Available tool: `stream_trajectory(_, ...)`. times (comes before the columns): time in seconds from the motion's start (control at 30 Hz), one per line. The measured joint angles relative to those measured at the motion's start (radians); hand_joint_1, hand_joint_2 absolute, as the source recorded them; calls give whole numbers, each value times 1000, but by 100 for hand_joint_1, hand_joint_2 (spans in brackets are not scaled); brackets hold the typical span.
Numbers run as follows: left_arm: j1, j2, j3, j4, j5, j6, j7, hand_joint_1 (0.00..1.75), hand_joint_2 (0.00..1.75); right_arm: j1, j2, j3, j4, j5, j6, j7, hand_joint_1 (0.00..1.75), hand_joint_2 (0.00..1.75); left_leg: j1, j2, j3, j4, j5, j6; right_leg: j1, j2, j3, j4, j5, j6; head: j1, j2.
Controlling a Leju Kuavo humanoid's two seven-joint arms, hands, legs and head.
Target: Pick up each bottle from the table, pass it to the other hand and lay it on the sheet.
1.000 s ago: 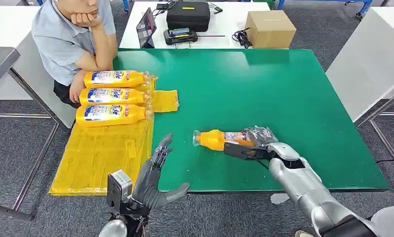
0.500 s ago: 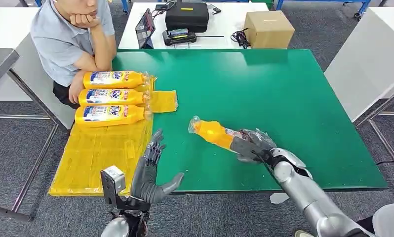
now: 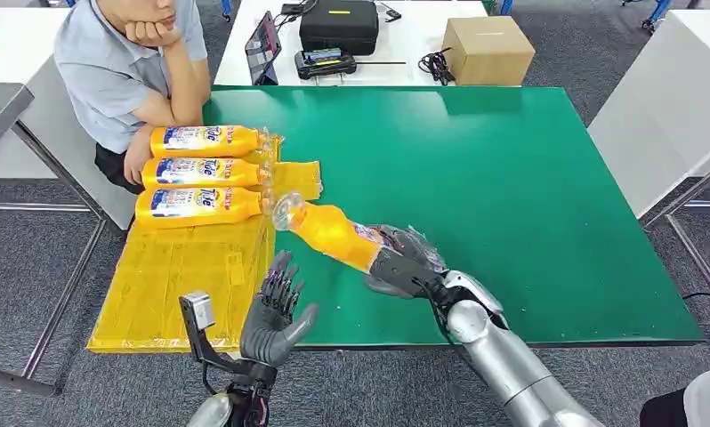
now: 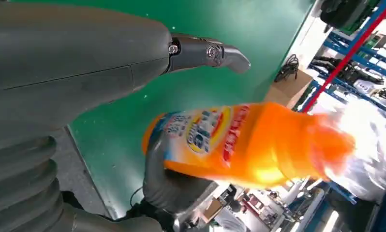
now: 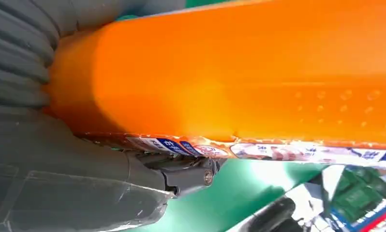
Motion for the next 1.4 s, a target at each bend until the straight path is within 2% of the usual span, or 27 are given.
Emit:
stream_trajectory(0.37, -58, -11, 1, 40, 1, -16, -54, 0, 175, 13, 47, 64, -14, -22, 0, -13, 175, 175, 0, 0, 0, 0, 0, 0, 0, 0, -1, 0, 0, 0, 0, 0)
stream_trajectory(0.6, -97, -19, 3, 52, -63, 52, -94, 0, 175, 17, 75, 116, -14, -28, -1, -14, 175, 175, 0, 0, 0, 0, 0, 0, 0, 0, -1, 0, 0, 0, 0, 0)
stream_trajectory(0.87, -112, -22, 5, 69, -74, 54, -103, 0, 175, 16, 91, 144, -10, -29, -4, -14, 175, 175, 0, 0, -1, 0, 0, 0, 0, 0, -1, 0, 0, 0, 0, 0)
stream_trajectory(0.9, -112, -22, 4, 70, -74, 53, -101, 17, 175, 16, 92, 145, -9, -29, -5, -14, 175, 175, 0, 0, -1, 0, 0, 0, 0, 0, -1, 0, 0, 0, 0, 0)
stream_trajectory(0.93, -113, -22, 4, 72, -71, 49, -94, 175, 175, 16, 94, 147, -9, -29, -6, -14, 175, 175, 0, 0, -1, 0, 0, 0, 0, 0, -1, 0, 0, 0, 0, 0)
stream_trajectory(1.23, -124, -27, 11, 90, -64, 42, -100, 175, 175, 11, 100, 168, -7, -37, -23, -8, 175, 175, 0, 0, -1, 0, 0, 0, 0, 0, -1, 0, 0, 0, 0, 0)
stream_trajectory(1.33, -124, -29, 14, 90, -71, 48, -107, 175, 175, 11, 101, 168, -4, -41, -28, -6, 161, 175, 0, 0, -1, 0, 0, 0, 0, 0, -1, 0, 0, 0, 0, 0)
stream_trajectory(1.37, -124, -29, 14, 90, -74, 50, -109, 175, 175, 11, 102, 168, -3, -42, -29, -6, 131, 175, 0, 0, -1, 0, 0, 0, 0, 0, -1, 0, 0, 0, 0, 0)
stream_trajectory(1.4, -124, -29, 16, 90, -76, 52, -112, 175, 175, 11, 103, 169, -2, -42, -29, -6, 87, 175, 0, 0, -1, 0, 0, 0, 0, 0, -1, 0, 0, 0, 0, 0)
